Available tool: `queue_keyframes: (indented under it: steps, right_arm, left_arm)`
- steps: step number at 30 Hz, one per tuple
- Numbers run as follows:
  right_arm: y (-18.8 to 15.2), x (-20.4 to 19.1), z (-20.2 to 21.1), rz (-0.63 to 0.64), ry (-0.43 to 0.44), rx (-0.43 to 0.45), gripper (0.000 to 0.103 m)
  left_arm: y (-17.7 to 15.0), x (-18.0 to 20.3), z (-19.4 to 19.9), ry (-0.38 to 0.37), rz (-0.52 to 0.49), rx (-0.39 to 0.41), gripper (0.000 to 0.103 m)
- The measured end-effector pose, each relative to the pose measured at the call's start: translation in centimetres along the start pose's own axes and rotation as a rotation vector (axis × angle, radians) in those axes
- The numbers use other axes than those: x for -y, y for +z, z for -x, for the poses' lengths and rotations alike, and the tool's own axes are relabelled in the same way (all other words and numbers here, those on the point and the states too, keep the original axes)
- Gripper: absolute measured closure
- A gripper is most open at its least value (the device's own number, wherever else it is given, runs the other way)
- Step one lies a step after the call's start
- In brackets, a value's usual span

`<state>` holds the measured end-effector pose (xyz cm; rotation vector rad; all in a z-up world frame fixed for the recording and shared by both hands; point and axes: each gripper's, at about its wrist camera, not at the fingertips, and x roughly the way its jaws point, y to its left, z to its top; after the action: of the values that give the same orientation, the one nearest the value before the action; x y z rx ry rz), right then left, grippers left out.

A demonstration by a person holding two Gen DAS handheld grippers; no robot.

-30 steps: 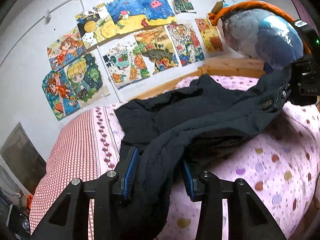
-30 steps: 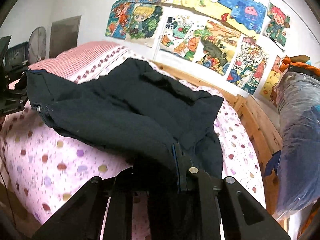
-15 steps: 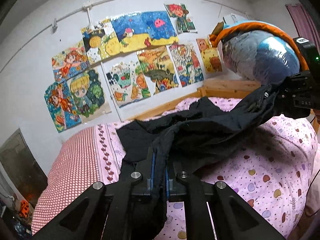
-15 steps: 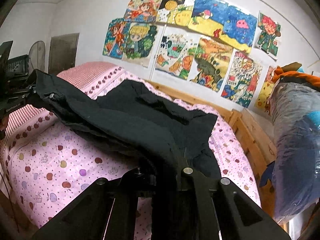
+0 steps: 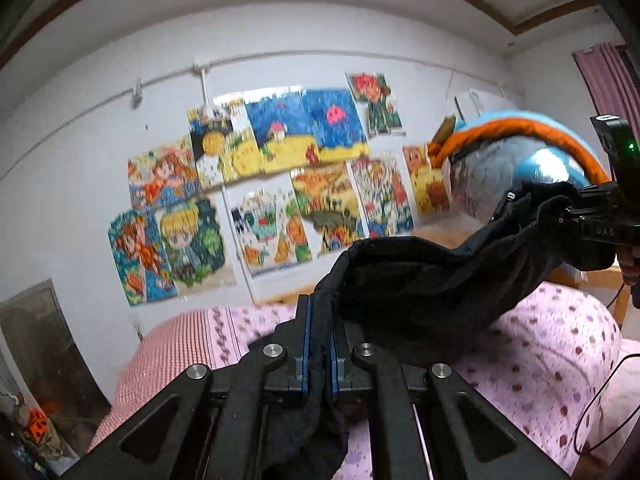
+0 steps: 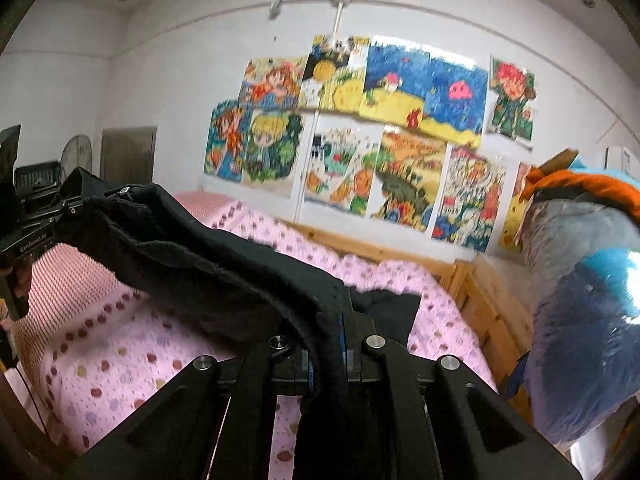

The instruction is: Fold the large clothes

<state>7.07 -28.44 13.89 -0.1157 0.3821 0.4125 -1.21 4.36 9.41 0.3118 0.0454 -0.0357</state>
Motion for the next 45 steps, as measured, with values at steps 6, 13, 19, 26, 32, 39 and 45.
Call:
queue_keyframes:
  steps: [6, 13, 19, 26, 32, 39, 45]
  right_arm:
    - [2.4, 0.1, 1.7, 0.011, -0.036, 0.083, 0.095]
    - [4.3, 0.1, -0.5, 0.027, -0.06, 0.1, 0.095]
    - [5.2, 0.4, -5.5, 0.019, -0.058, 0.042, 0.095]
    - [5.1, 1.2, -11.8, 0.0, -0.067, -0.001, 0.095]
    - [5.2, 1.5, -16.3, -0.003, -0.096, -0.021, 0.095]
    - [4.9, 1.1, -20.9, 0.012, -0.123, -0.043, 0.095]
    - [4.0, 0.8, -24.4, 0.017, -0.142, -0.069, 0.095]
  left_arm:
    - [2.7, -0.5, 0.8, 0.012, 0.016, 0.07, 0.096]
    - [3.8, -1.8, -2.0, 0.033, 0.048, 0.058, 0.096]
    - [3.6, -2.6, -6.9, 0.049, 0.089, -0.028, 0.096]
    - [3.2, -3.0, -11.6, 0.065, 0.078, -0.098, 0.096]
    - [3.3, -2.9, -15.5, 0.098, 0.05, -0.123, 0.096]
    - [2.1, -3.3, -20.3, 0.138, 0.055, -0.16, 0.096]
    - [1.1, -3.3, -23.5, 0.157, 0.046, -0.177, 0.096]
